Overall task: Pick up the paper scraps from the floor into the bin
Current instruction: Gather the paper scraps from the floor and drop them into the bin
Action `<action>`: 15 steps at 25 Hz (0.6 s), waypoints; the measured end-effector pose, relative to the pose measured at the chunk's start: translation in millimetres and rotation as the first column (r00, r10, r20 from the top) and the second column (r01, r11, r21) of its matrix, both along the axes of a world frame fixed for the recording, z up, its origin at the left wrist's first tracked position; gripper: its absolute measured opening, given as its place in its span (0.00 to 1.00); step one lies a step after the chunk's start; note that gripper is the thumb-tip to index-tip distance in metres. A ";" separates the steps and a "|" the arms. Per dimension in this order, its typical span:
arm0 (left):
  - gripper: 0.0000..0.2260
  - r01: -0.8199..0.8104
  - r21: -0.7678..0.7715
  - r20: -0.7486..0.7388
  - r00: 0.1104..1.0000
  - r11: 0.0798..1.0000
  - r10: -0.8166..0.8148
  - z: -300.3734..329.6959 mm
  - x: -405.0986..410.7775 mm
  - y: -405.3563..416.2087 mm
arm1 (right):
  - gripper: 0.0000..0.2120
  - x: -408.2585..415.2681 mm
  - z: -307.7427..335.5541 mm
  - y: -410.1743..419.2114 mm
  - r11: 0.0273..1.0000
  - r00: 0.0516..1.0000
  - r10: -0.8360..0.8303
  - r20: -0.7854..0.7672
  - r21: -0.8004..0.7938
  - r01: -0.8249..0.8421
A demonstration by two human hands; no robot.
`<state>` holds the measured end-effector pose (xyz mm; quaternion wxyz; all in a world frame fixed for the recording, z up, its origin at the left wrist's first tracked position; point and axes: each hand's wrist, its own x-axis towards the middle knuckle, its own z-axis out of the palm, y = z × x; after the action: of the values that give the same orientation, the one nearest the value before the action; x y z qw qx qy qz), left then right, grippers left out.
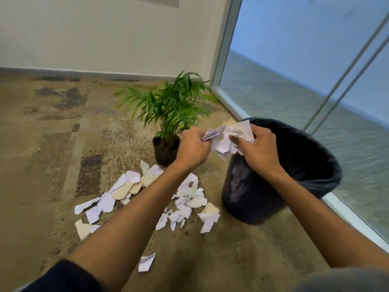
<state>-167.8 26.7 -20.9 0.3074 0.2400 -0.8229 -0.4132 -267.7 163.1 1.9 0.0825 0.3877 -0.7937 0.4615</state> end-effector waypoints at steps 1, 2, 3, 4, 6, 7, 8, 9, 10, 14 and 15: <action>0.07 0.045 -0.038 0.026 0.999 0.998 -0.044 11.5 -15.8 12.3 | 0.10 -8.6 7.6 14.9 0.999 0.999 -0.029 -0.035 0.018 0.030; 0.07 0.090 -0.073 0.076 0.994 0.993 -0.084 22.3 -32.3 25.0 | 0.11 -17.5 13.5 29.1 0.997 0.996 -0.063 -0.059 0.045 0.066; 0.07 0.132 -0.104 0.133 0.984 0.986 -0.118 31.5 -50.0 37.7 | 0.12 -28.0 17.3 42.6 0.991 0.992 -0.105 -0.075 0.077 0.111; 0.06 0.173 -0.143 0.184 0.972 0.974 -0.146 39.4 -65.1 48.7 | 0.13 -38.7 18.5 53.3 0.982 0.986 -0.146 -0.081 0.111 0.154; 0.06 0.246 -0.220 0.276 0.944 0.944 -0.181 51.3 -91.7 68.3 | 0.14 -61.8 17.7 71.5 0.960 0.973 -0.208 -0.102 0.167 0.223; 0.09 0.282 -0.251 0.329 0.925 0.926 -0.192 54.5 -102.3 76.7 | 0.15 -72.0 15.0 77.7 0.949 0.969 -0.220 -0.111 0.205 0.239; 0.11 0.330 -0.270 0.385 0.898 0.905 -0.212 56.1 -111.2 84.7 | 0.15 -81.2 11.2 83.0 0.934 0.968 -0.226 -0.112 0.256 0.248; 0.11 0.382 -0.278 0.438 0.867 0.882 -0.238 53.8 -121.6 90.7 | 0.15 -90.4 5.6 87.2 0.914 0.966 -0.234 -0.106 0.315 0.256; 0.11 0.428 -0.268 0.486 0.834 0.863 -0.262 50.1 -131.8 96.6 | 0.14 -98.7 -0.5 92.1 0.888 0.963 -0.251 -0.099 0.373 0.269; 0.14 0.513 -0.178 0.576 0.746 0.840 -0.333 28.0 -166.7 104.7 | 0.09 -127.7 -24.6 102.8 0.773 0.964 -0.261 -0.060 0.585 0.245; 0.12 0.541 -0.146 0.609 0.709 0.829 -0.355 21.2 -173.3 105.7 | 0.11 -131.6 -27.7 102.1 0.734 0.968 -0.247 -0.043 0.643 0.217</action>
<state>-341.1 132.4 0.4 -0.0235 0.0879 -0.9637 -0.2510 -399.3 265.2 -25.8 -0.0163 0.2800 -0.9471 0.1562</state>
